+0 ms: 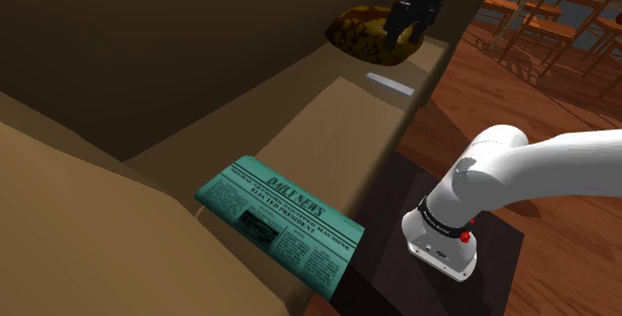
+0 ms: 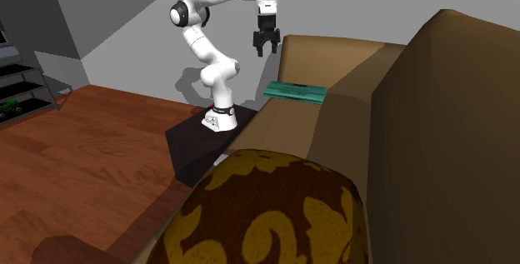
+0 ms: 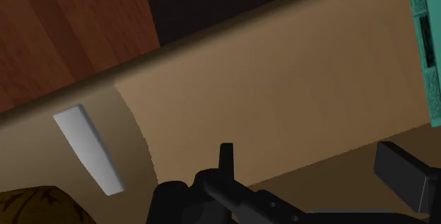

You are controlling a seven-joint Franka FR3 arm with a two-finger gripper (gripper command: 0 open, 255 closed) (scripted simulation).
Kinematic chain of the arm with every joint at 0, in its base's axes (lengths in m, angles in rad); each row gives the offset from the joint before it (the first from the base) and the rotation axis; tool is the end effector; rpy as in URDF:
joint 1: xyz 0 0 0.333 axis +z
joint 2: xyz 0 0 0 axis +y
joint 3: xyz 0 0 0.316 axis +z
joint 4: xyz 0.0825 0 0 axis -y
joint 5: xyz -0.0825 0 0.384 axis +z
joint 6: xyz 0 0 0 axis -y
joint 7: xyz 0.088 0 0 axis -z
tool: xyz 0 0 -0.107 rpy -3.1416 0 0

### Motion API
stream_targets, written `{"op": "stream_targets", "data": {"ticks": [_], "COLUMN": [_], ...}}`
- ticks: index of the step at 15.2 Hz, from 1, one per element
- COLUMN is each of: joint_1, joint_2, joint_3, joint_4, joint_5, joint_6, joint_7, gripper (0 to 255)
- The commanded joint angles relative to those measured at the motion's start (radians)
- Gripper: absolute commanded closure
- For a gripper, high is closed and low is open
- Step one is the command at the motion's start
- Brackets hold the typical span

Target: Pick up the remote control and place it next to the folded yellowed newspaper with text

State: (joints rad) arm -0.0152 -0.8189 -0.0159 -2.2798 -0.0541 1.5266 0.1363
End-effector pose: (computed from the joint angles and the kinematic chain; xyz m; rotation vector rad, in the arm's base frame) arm 0.2927 -0.0171 0.6323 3.0904 -0.2585 0.1052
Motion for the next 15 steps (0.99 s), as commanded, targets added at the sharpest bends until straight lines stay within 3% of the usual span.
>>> {"op": "stream_targets", "data": {"ticks": [1, 8, 15], "joint_1": [0.0, -0.02, -0.034], "joint_2": [0.0, 0.041, 0.161], "joint_3": [0.0, -0.152, -0.312], "joint_4": [0.0, -0.099, -0.13], "joint_5": [0.0, -0.095, -0.172], "joint_6": [0.0, 0.142, 0.302], "joint_7": [0.0, -0.186, -0.37], "gripper": [0, 0, 0]}}
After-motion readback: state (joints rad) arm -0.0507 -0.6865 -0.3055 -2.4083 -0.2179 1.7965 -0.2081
